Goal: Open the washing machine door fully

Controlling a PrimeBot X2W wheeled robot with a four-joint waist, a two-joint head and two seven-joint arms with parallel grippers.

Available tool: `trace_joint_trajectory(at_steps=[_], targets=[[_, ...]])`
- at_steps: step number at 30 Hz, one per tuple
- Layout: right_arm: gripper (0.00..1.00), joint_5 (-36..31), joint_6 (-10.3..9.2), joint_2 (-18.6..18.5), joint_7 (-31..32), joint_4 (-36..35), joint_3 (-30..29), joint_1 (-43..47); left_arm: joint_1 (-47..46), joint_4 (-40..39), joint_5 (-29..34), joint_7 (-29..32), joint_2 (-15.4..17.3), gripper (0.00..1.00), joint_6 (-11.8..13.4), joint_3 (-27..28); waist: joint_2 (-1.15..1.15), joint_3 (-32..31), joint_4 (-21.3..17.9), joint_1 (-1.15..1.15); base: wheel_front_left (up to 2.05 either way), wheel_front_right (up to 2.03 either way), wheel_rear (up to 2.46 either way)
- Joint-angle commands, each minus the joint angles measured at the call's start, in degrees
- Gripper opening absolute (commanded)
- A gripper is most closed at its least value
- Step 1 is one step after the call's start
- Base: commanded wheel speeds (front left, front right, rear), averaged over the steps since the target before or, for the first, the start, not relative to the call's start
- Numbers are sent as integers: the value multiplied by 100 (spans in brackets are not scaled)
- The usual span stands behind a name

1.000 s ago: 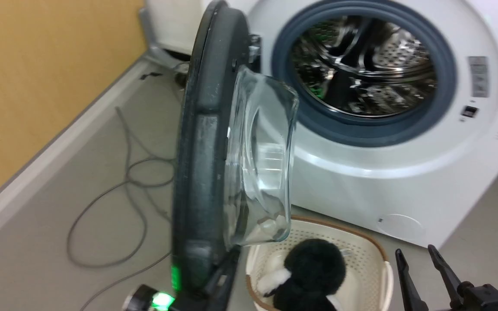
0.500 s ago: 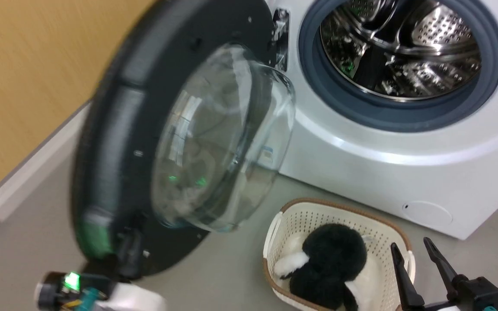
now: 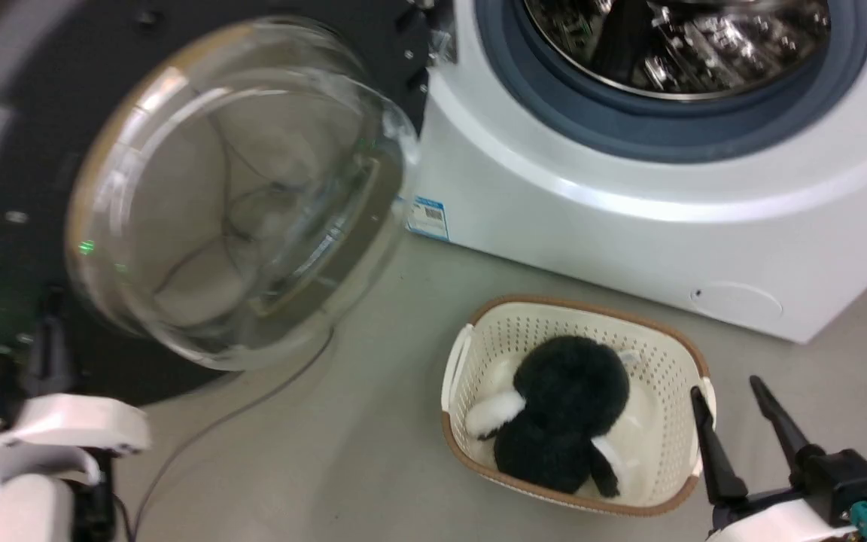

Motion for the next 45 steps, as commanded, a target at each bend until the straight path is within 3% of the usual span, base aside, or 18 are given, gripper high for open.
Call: trace_joint_trajectory(at_steps=[1, 12, 29, 37, 45], targets=[[100, -47, 3, -26, -25, -27, -16, -87, -97, 50, -24, -25, 50, 0, 32, 66, 0, 101, -77, 0, 0, 0, 0], [100, -70, 3, -153, -25, -93, -59, -293, -951, 1092, -512, -25, 308, 0, -236, 1031, 0, 513, -188, 0, 0, 0, 0], [100, -101, 3, -296, -25, -159, -139, -454, -2595, 3224, -675, -25, 1172, 0, -735, 1396, 0, 920, -424, 0, 0, 0, 0], [100, -85, 3, -215, -25, -144, -192, -393, -2482, 3278, -480, -25, 1136, 0, -904, 1516, 0, 767, -534, 0, 0, 0, 0], [100, -37, 3, -119, -25, -181, -272, -257, -1708, 2317, -136, -25, 765, 0, -1102, 1836, 0, 234, -583, 0, 0, 0, 0]])
